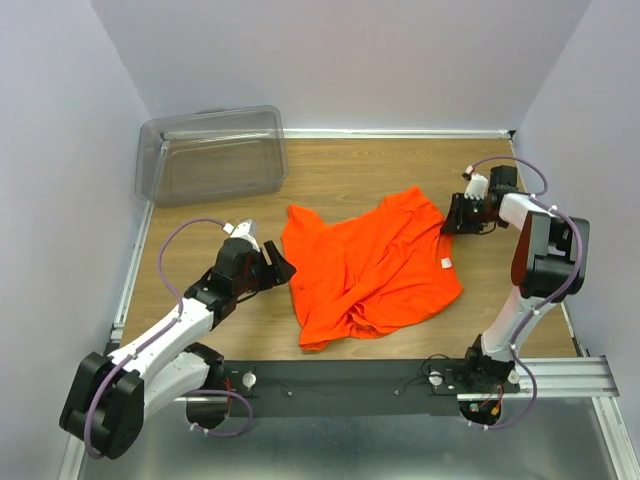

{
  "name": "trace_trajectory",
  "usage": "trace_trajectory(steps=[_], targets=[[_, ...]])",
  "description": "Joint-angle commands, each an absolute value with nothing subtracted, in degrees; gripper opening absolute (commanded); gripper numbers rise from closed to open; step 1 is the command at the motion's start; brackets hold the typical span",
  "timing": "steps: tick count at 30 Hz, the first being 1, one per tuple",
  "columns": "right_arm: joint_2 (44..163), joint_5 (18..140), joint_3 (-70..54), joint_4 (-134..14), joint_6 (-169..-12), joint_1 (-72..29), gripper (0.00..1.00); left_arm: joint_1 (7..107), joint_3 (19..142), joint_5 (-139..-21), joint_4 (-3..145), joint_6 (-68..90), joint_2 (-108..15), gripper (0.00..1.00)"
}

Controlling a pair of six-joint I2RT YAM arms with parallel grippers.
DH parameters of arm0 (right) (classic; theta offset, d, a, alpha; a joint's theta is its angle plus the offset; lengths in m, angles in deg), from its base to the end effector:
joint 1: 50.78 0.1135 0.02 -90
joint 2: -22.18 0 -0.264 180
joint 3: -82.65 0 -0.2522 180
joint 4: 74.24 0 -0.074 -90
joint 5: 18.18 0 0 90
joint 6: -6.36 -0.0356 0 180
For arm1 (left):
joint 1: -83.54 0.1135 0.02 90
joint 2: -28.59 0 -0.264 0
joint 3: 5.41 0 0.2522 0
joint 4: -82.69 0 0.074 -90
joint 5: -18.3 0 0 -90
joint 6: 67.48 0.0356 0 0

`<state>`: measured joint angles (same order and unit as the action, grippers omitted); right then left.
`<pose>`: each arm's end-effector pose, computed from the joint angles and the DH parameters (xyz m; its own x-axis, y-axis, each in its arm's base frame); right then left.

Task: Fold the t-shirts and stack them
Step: Flatten the tshirt out

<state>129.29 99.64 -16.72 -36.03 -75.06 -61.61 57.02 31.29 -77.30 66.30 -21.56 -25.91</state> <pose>0.3651 -0.0529 0.1580 -0.8735 0.0328 -0.4857 -0.1619 0.9214 0.3534 0.1750 -0.0912 0.1898 -0.7206 -0.4142 -0.5561 0.0213 0.7884 -0.6148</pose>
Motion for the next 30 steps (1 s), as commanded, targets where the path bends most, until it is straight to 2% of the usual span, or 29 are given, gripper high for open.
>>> trace_trajectory(steps=[1,2,3,5,6,12,16,17,18,20,21,24,26,28,29,30], targets=[[131.08,98.81,-13.81,-37.19,-76.87,-61.50,0.43,56.47,30.41,-78.29,69.89,-22.31,-26.08,0.74],[131.08,98.89,-13.72,-37.19,-76.61,-61.50,0.40,56.47,30.41,-78.12,69.99,-22.31,-26.17,0.74],[130.65,98.72,-13.72,-37.19,-76.52,-61.50,0.30,56.38,30.41,-77.85,69.99,-22.31,-25.99,0.74],[129.68,96.79,-13.55,-37.27,-75.47,-61.77,0.17,56.38,30.41,-77.50,69.99,-22.22,-25.99,0.74],[128.54,95.83,-12.68,-37.45,-75.38,-62.64,0.01,56.38,30.41,-77.15,69.99,-22.13,-26.08,0.74],[127.91,86.07,-5.03,-38.95,-74.59,-70.45,0.00,56.38,30.68,-76.97,70.78,-21.60,-27.57,0.74],[130.11,82.64,-1.95,-38.86,-70.82,-71.44,0.01,56.38,31.29,-78.02,72.53,-20.99,-29.59,0.74],[130.46,82.90,-2.03,-38.86,-70.81,-71.52,0.04,56.29,31.38,-78.29,72.54,-20.81,-30.03,0.74],[130.29,83.16,-2.29,-38.77,-69.50,-71.52,0.16,56.03,31.47,-78.90,73.14,-20.55,-30.82,0.74],[129.59,84.38,-3.52,-38.77,-68.00,-71.52,0.30,55.77,31.90,-79.34,73.41,-20.37,-31.53,0.74],[127.76,85.18,-5.09,-38.77,-66.00,-71.44,0.45,54.89,31.99,-79.43,73.76,-20.29,-32.05,0.74],[121.27,93.07,-10.09,-37.90,-59.49,-71.44,0.68,52.52,32.00,-79.96,75.25,-20.37,-33.72,0.74],[118.00,102.70,-12.22,-34.57,-51.44,-70.74,0.72,50.16,32.08,-79.96,77.09,-21.07,-36.26,0.74],[114.04,109.32,-14.68,-27.11,-44.13,-69.42,0.72,48.39,32.70,-79.79,78.16,-21.51,-38.72,0.73],[112.81,116.31,-15.56,-23.43,-39.57,-68.63,0.72,47.77,33.57,-79.61,78.68,-21.78,-39.96,0.73],[111.76,119.52,-16.26,-19.21,-28.21,-66.71,0.72,46.98,34.01,-79.09,79.65,-22.21,-42.06,0.73]])
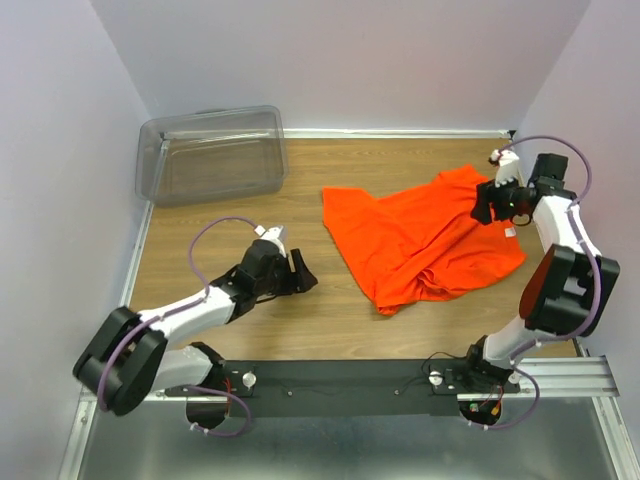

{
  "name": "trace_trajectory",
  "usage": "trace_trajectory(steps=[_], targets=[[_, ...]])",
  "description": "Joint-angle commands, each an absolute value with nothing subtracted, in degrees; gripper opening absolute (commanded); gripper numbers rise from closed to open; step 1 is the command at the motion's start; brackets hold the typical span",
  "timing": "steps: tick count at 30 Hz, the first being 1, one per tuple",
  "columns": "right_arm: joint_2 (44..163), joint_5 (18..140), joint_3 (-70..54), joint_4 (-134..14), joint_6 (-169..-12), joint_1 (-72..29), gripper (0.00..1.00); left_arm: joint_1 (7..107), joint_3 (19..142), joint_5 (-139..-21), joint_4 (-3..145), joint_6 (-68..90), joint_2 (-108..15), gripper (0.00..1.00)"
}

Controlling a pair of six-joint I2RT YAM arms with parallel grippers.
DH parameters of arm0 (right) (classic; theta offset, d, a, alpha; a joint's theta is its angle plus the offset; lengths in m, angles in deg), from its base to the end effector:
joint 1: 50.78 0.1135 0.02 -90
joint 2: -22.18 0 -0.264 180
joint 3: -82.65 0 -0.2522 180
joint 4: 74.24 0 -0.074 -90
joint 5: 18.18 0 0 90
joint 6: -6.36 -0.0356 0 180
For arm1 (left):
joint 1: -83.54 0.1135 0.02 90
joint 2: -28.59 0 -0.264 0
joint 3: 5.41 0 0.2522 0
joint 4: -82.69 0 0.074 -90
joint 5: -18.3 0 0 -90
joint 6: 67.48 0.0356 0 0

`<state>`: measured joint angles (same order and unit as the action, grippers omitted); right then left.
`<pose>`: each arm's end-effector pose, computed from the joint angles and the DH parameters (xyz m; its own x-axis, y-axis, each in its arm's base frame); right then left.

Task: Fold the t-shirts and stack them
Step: Flatten the tshirt out

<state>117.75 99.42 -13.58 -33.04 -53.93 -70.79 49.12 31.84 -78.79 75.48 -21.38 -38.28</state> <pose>0.3402 -0.1063 0.2404 -0.6722 -0.2226 -0.7061 -0.3361 0.9415 0.0231 0.1815 -0.1297 0.1661 -0.8018 -0.2848 -0.5254 0.1200 0.7846 -0.6083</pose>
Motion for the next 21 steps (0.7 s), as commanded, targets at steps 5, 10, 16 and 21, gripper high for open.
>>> trace_trajectory(steps=[5,10,16,21], targets=[[106.74,127.80,-22.68,-2.82,-9.98,-56.60,0.72,45.48,36.82,-75.93,81.76,-21.52,-45.15,0.73],[107.26,129.66,-21.46,-9.93,-23.41,-49.22,0.72,45.57,40.86,-68.01,81.76,-17.30,-45.06,0.75],[112.71,119.40,-17.15,-17.40,-40.03,-37.97,0.72,45.57,45.88,-64.76,79.31,-15.01,-46.21,0.76],[113.41,103.06,-19.87,-26.01,-51.01,-25.49,0.71,45.74,43.52,-61.69,77.81,-16.59,-40.61,0.76]])
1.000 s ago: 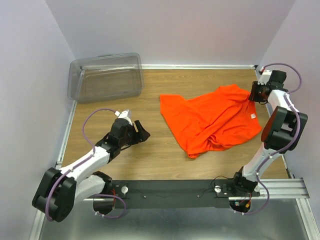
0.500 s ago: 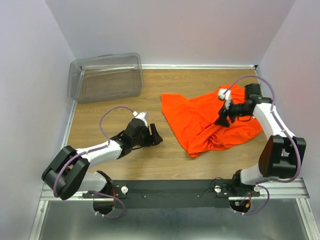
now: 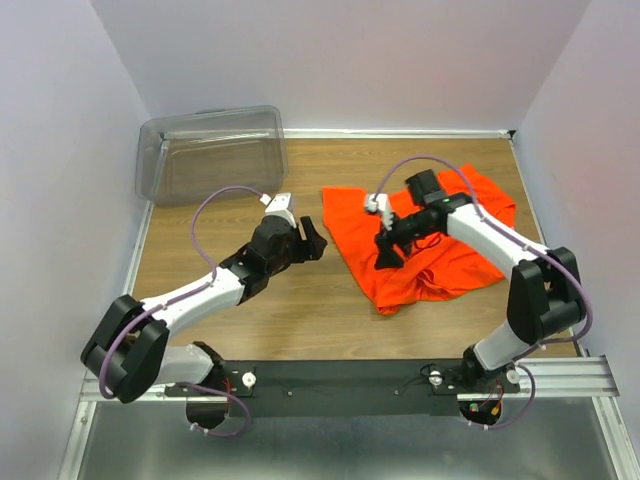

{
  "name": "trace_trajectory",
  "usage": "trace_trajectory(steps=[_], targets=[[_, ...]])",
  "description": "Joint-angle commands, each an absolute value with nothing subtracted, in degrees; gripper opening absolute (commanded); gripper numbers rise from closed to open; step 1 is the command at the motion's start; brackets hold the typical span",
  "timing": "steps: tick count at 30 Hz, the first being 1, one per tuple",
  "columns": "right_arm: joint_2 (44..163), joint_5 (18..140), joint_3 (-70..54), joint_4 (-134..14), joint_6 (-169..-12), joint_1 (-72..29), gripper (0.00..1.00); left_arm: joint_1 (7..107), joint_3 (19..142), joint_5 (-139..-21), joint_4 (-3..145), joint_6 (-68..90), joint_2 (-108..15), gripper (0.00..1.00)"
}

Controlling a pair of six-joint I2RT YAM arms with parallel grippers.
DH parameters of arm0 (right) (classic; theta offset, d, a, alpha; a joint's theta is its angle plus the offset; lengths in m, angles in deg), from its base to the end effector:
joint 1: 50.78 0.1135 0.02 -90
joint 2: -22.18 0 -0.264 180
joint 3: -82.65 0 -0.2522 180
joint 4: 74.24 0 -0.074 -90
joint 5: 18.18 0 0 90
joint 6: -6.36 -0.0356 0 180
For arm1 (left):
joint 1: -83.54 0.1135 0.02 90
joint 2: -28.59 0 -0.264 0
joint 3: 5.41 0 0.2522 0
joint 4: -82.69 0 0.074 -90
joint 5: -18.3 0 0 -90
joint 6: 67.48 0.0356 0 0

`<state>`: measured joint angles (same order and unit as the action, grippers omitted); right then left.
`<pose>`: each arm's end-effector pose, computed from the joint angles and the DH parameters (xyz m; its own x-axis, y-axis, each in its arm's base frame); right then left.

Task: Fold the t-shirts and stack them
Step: Flatten the tshirt out

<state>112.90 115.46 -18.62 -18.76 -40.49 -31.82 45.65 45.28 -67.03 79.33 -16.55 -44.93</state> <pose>0.2835 0.1234 0.2329 -0.3055 -0.6283 -0.7155 -0.9514 0.2314 0.2030 0.2194 -0.1671 0.2205 -0.6199 -0.3136 -0.7193 0.2109 0.8163 -0.5377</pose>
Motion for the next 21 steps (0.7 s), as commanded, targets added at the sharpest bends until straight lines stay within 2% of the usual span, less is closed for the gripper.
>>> trace_trajectory(steps=[1,6,11,16,17,18,20,21], targets=[[114.28,99.81,-20.31,-29.68,-53.04,-21.73,0.71,45.83,41.68,-60.46,77.72,-17.12,-39.19,0.76],[120.43,84.76,-17.51,-34.72,-62.70,-13.88,0.68,46.71,36.13,-57.64,76.23,-19.84,-28.05,0.79],[127.99,78.09,-14.08,-36.22,-68.51,-10.36,0.64,48.56,32.44,-57.02,72.90,-21.87,-20.91,0.81],[132.13,74.55,-12.84,-36.57,-70.46,-9.47,0.53,49.44,31.03,-56.93,70.96,-22.57,-15.19,0.81],[132.22,74.55,-12.84,-36.57,-70.63,-9.65,0.50,49.52,30.59,-56.93,70.52,-22.66,-14.66,0.81],[132.14,74.81,-12.93,-36.49,-70.63,-9.56,0.38,49.61,30.41,-56.93,70.51,-22.74,-13.87,0.81],[131.09,76.73,-13.37,-36.48,-70.46,-9.47,0.24,49.79,29.89,-57.11,70.69,-23.01,-13.43,0.82],[130.21,78.23,-13.46,-36.31,-69.76,-9.56,0.09,49.88,29.71,-57.46,70.95,-23.18,-13.42,0.82]])
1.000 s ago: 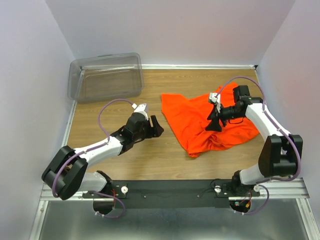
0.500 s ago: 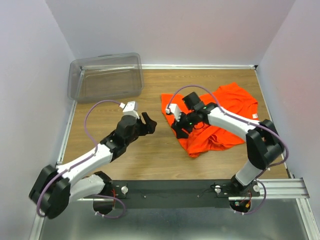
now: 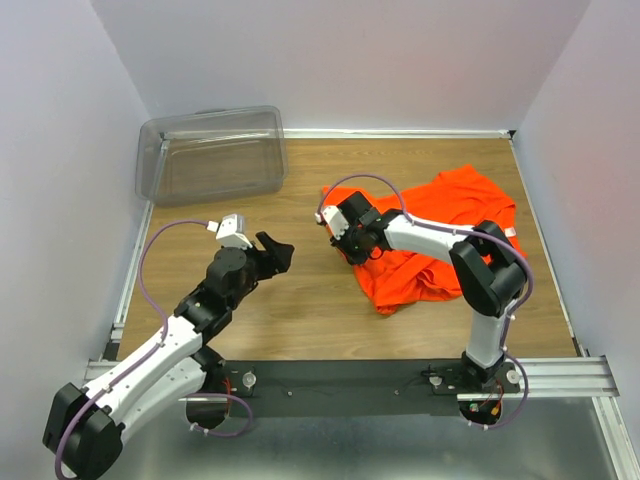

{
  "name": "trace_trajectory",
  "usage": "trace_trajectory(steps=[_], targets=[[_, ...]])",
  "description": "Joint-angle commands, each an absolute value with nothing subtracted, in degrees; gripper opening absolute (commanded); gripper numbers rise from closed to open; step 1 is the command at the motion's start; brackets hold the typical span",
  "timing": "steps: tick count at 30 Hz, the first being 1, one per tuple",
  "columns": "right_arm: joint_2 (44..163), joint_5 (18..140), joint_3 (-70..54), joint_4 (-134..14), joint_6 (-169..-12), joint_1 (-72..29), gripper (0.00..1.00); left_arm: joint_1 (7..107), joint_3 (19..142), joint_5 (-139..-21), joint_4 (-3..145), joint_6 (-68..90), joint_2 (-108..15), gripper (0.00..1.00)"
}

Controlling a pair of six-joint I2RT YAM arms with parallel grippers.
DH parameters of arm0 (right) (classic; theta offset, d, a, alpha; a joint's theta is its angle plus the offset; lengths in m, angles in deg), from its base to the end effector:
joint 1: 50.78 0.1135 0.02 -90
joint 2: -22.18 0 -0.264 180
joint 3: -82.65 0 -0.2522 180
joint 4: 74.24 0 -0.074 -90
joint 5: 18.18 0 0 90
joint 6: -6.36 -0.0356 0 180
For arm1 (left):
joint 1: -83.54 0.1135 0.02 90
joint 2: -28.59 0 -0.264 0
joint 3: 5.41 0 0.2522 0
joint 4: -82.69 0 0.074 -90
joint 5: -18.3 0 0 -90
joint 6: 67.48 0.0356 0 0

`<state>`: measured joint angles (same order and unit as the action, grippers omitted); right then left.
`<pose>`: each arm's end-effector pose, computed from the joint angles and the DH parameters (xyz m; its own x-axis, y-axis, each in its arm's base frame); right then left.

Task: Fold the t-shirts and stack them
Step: Flatten the tshirt out

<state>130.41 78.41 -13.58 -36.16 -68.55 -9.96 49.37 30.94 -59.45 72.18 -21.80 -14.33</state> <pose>0.2869 0.2532 0.1628 -0.4689 -0.7467 -0.4717 -0.8405 0.5414 -0.0217 0.1542 -0.0955 0.2325 -0.4401 -0.5265 -0.7274 0.1028 0.7752 -0.6233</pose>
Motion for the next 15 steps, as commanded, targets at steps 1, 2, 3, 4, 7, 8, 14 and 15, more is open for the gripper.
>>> trace_trajectory(steps=[1,2,3,4,7,8,14,15], targets=[[127.50,80.24,-13.54,-35.87,-69.23,-9.56,0.01,49.96,29.36,-57.81,71.21,-23.19,-13.51,0.82],[125.91,85.48,-13.46,-35.52,-67.57,-9.56,0.01,49.96,29.27,-58.25,72.09,-23.19,-13.77,0.81],[124.07,88.93,-13.20,-34.56,-65.90,-9.56,0.01,49.96,29.18,-58.77,72.53,-23.10,-14.04,0.82],[119.26,92.62,-12.67,-32.55,-64.15,-9.74,0.01,50.05,28.92,-60.08,73.14,-22.92,-14.65,0.82],[112.12,106.60,-12.23,-30.77,-58.95,-10.26,0.01,50.05,28.83,-63.43,76.04,-22.13,-16.67,0.82],[110.36,108.63,-11.88,-30.68,-58.68,-10.35,0.01,50.23,28.83,-64.13,76.75,-21.96,-17.20,0.82],[106.21,116.55,-6.61,-30.51,-62.80,-14.30,0.01,50.32,29.01,-66.95,79.22,-21.60,-19.93,0.81],[107.69,115.69,-5.64,-30.51,-64.81,-16.13,0.01,50.40,28.92,-66.87,79.04,-21.69,-19.49,0.81]])
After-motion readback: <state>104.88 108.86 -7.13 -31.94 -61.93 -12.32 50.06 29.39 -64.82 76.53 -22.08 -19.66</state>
